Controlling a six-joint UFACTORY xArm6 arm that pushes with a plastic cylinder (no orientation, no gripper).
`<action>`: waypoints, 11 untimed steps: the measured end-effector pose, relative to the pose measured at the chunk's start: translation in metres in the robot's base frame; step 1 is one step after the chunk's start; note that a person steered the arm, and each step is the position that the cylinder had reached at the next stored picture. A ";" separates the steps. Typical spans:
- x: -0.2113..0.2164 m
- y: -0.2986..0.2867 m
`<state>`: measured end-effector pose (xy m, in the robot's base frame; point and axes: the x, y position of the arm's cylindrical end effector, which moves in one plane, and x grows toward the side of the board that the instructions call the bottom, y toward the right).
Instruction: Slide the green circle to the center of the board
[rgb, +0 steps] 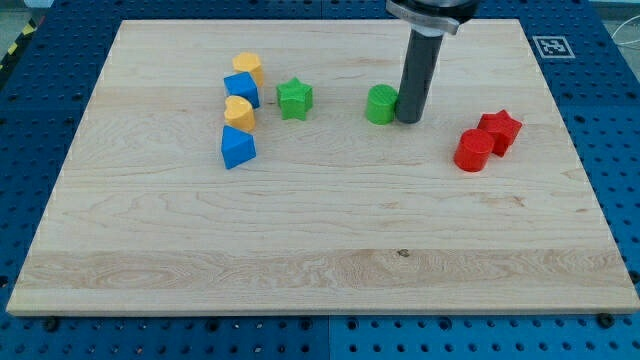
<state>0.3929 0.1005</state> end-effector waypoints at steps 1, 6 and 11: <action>0.012 -0.012; -0.043 0.029; -0.013 -0.038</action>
